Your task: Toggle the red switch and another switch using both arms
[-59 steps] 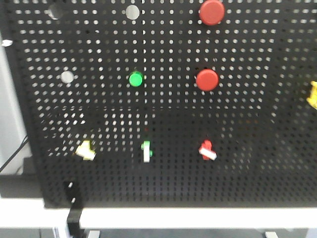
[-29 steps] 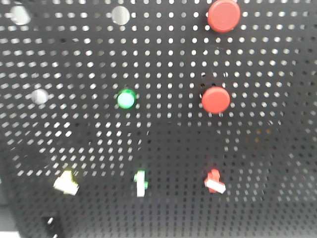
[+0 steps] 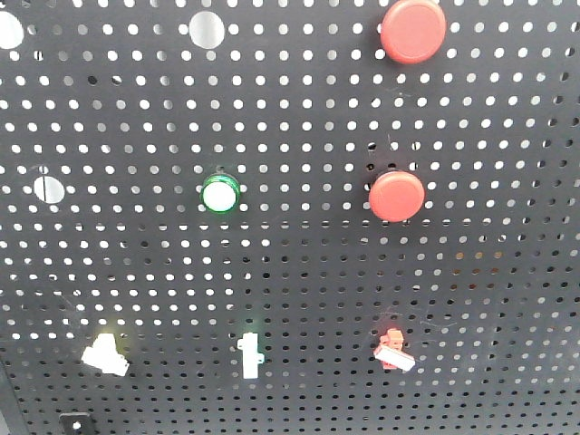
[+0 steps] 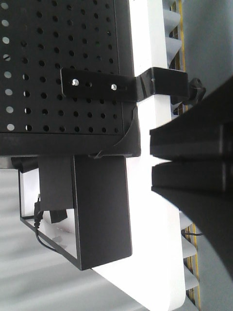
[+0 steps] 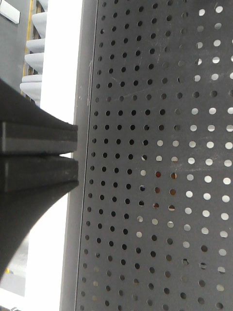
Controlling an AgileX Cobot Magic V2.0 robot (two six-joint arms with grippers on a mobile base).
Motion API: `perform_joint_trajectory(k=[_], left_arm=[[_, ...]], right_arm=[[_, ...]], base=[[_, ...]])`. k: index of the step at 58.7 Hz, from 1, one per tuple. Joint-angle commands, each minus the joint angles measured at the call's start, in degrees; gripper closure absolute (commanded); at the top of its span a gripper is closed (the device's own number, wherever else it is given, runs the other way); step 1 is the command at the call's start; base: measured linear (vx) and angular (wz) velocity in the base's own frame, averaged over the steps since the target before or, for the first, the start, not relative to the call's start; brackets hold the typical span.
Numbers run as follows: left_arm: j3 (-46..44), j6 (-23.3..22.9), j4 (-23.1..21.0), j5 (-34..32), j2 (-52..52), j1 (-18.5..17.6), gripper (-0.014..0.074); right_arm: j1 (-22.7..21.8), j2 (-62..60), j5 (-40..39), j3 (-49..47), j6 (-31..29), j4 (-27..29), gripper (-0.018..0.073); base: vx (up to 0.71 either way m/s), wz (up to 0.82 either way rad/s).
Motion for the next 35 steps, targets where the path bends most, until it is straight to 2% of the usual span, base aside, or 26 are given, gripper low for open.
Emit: perform_joint_trajectory(k=[1,14,24,35], left_arm=[[1.11,-0.66,-0.19,-4.62,0.1,0.14,0.0594],[1.11,-0.66,-0.19,-4.84,0.1,0.14,0.0594],[1.11,-0.66,-0.19,-8.22,0.1,0.14,0.0594],[1.11,-0.66,-0.19,-12.35,0.1,0.14,0.0594]], right_arm=[[-0.22,0.49,-4.87,0.31,-0.26,-0.5,0.0566],[-0.22,0.49,-5.64,0.31,-0.26,-0.5,0.0566],[-0.22,0.49,-6.77,0.31,-0.26,-0.45,0.0566],[-0.22,0.49,-15.52,0.31,-0.21,-0.45,0.0566]], base=[[0.0,0.0],[0.0,0.0],[0.0,0.0],[0.0,0.0]])
